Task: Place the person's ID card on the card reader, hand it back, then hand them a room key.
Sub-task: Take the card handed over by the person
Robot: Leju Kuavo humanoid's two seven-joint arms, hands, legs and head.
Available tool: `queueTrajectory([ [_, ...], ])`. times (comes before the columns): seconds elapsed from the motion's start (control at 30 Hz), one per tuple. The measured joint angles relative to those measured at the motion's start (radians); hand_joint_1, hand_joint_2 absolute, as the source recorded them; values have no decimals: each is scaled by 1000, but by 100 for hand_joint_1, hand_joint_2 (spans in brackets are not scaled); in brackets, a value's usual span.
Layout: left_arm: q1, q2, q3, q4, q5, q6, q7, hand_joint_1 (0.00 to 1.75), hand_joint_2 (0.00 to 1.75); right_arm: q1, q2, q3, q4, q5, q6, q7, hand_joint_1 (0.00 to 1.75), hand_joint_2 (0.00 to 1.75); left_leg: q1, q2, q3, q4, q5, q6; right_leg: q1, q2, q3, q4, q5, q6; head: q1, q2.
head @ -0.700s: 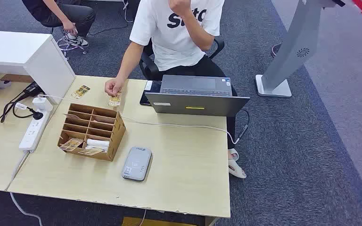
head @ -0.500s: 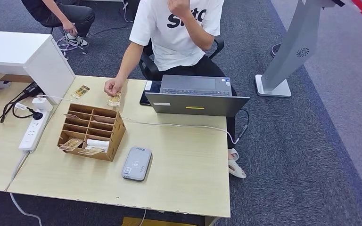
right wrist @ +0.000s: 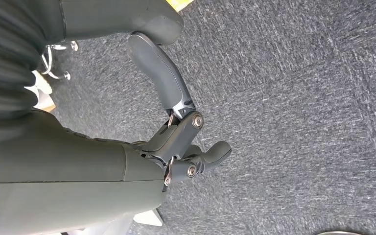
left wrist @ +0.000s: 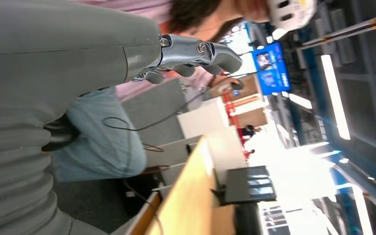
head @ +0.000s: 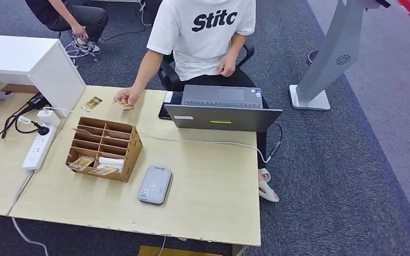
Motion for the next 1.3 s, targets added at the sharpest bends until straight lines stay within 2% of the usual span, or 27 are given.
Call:
queueTrajectory([
  [0.2, 58, -7, -101, -169, -15, 1, 0, 0, 175, 0, 0, -1, 0, -1, 2, 7, 0, 175, 0, 0, 0, 0, 0, 0, 0, 0, -1, 0, 0, 0, 0, 0],
  [0.37, 88, -8, -155, -256, -33, -14, 0, 0, 175, 0, 0, -1, 0, -1, 6, 7, 0, 175, 0, 0, 0, 0, 0, 0, 0, 0, -1, 0, 0, 0, 0, 0],
  [0.57, 104, 33, -191, -284, -28, -72, 0, 0, 175, 0, 0, -1, 0, 2, 20, 14, 0, 175, 0, 0, 0, 0, 0, 0, 0, 0, -1, 0, 0, 0, 0, 0],
  [0.73, 77, 120, -209, -275, -82, -72, 3, 0, 175, -1, 0, -1, 1, 13, 30, 26, 0, 175, 0, 0, 0, 0, 1, -1, 0, 0, -2, 0, 0, 0, 0, 0],
  [0.87, 51, 199, -236, -244, -101, -53, 49, 0, 175, -2, 0, -1, 1, 15, 34, 30, 0, 175, 0, 0, 0, 0, 1, -2, 0, 0, -3, 0, 0, 0, 0, 0],
  [1.07, -23, 380, -322, -129, -126, 34, 135, 0, 175, -4, 0, 3, 2, 24, 32, 52, 0, 175, 1, 0, 0, 0, 3, -2, 0, 0, -2, 1, 2, -2, 0, 0],
  [1.3, -73, 489, -390, -46, -164, 73, 170, 0, 175, -4, 0, 6, 2, 32, 32, 61, 0, 175, 0, 2, -2, 0, 4, -2, 0, 2, -6, 1, 4, -2, 1, 0],
])
